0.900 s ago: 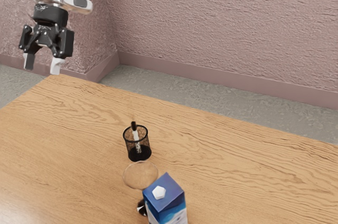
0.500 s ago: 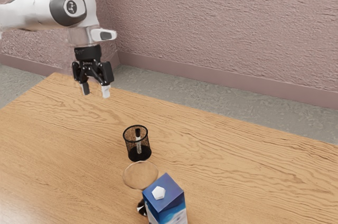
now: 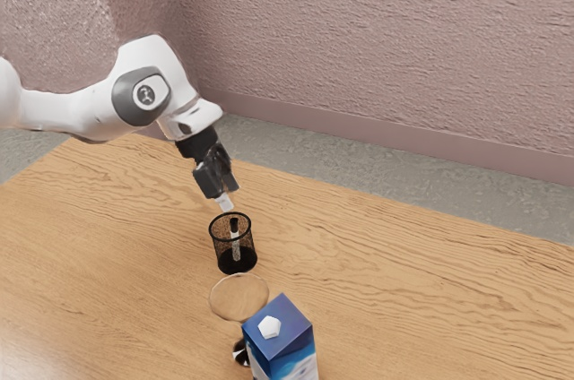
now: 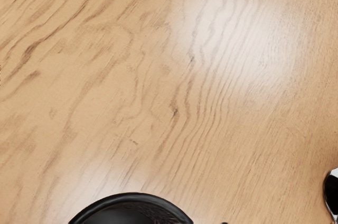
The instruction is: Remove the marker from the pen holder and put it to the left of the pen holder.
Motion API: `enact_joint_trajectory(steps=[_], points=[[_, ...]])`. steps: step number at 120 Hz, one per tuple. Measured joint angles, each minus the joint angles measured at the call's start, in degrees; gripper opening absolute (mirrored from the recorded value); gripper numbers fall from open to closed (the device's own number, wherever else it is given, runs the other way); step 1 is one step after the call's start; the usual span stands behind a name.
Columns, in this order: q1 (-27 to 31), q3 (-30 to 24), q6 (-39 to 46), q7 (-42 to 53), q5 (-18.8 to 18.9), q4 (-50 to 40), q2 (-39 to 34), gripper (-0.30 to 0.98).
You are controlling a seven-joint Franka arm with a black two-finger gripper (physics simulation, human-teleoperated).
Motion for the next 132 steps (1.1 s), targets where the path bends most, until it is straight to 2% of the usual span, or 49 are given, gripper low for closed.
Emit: enact_joint_trajectory(steps=[9,18,40,54,86,132], points=[[8.5,-7.4,3.9,5.0,1.9,-3.0,1.9,0.57],[13.9,-11.8,6.6,9.4,2.9,-5.2,3.6,0.52],[18.9,-16.0,10.3,18.1,3.9,-10.4,4.8,0.40],[19.2,-18.0,11.5,22.3,3.8,-11.3,4.9,0.32],[17.3,-18.3,12.8,28.7,3.3,-12.8,5.3,0.21],[16.0,-17.3,13.2,33.0,2.9,-12.9,6.7,0.16]])
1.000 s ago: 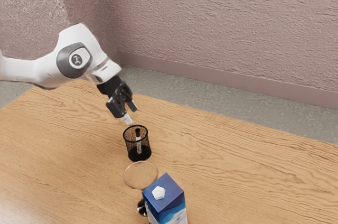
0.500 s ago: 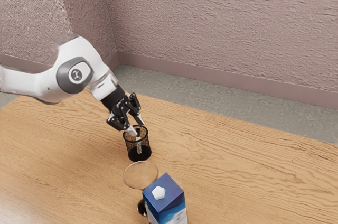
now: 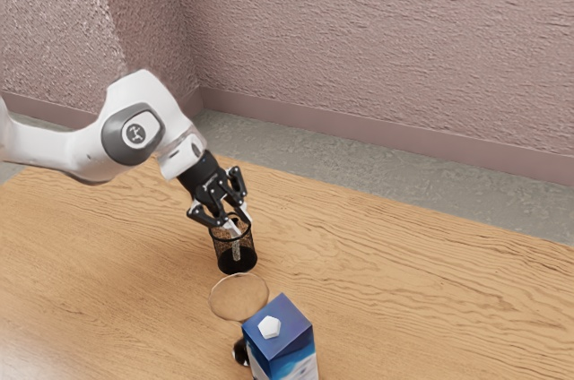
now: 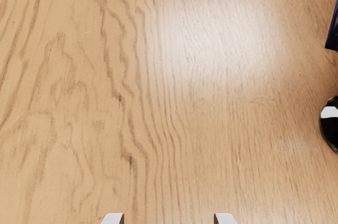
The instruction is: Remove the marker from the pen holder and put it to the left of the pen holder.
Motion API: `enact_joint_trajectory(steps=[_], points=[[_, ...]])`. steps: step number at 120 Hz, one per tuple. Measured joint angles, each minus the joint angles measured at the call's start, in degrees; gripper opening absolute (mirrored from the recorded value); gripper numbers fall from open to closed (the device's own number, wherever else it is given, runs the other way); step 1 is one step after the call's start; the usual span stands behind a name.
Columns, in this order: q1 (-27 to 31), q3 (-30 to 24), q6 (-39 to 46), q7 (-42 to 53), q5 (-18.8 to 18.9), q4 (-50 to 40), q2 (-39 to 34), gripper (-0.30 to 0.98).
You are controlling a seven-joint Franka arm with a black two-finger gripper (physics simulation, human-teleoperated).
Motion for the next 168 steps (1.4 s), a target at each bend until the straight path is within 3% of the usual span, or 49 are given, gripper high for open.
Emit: enact_joint_trajectory(steps=[104,122,153,168], points=[[-1.3,3.6,0.6,1.4,-0.1,3.0,1.9,-0.04],[-0.6,3.0,-0.6,0.9,-1.5,3.4,-3.7,-0.05],[7.8,-3.5,-8.9,-0.3,-3.5,10.0,-12.4,-0.05],[12.4,0.0,-14.4,-1.9,-4.0,11.0,-14.0,-0.05]])
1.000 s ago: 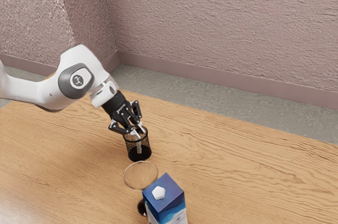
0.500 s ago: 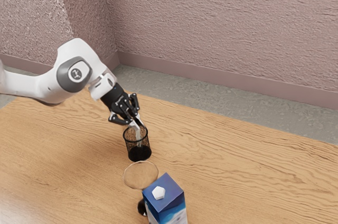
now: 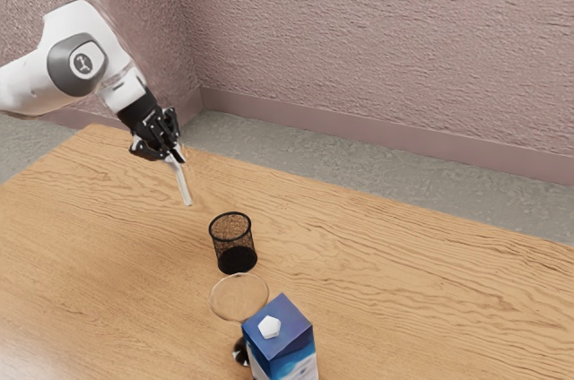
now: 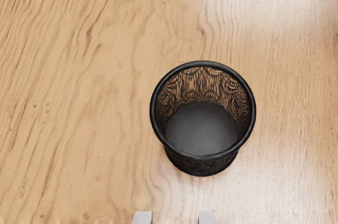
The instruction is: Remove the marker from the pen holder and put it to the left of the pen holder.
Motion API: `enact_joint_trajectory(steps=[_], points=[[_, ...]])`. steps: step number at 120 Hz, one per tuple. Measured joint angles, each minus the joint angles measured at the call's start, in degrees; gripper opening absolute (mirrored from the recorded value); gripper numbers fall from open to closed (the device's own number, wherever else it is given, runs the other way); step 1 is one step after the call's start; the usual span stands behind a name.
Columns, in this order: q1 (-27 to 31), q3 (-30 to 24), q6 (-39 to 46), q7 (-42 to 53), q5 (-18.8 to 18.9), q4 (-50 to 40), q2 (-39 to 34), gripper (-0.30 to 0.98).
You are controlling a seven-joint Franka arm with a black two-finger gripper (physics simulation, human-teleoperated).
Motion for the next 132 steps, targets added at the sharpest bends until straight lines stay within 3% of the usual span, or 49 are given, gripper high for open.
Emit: enact_joint_trajectory(steps=[8,17,29,38,54,69,90,108,123,132], points=[[-3.6,7.7,-3.8,-2.7,0.2,1.7,-1.3,-0.04],[-20.1,25.2,-8.3,-8.1,0.7,7.2,-0.2,-0.04],[-44.9,49.7,-16.4,-18.2,1.4,19.3,8.5,-0.03],[-52.4,58.6,-22.1,-26.6,0.4,22.5,11.6,-0.01],[-57.8,63.7,-30.7,-41.9,-0.4,27.3,16.0,0.01],[-59.5,64.3,-34.9,-54.3,-0.8,32.5,22.9,0.03],[-60.2,64.2,-36.0,-67.8,-1.0,34.4,26.5,0.09],[-61.8,63.3,-32.6,-76.3,-1.1,36.7,29.3,0.37],[-61.2,62.9,-30.4,-81.9,-1.1,36.7,29.1,0.51],[-61.2,62.9,-30.1,-84.7,-1.0,33.0,20.3,0.56]])
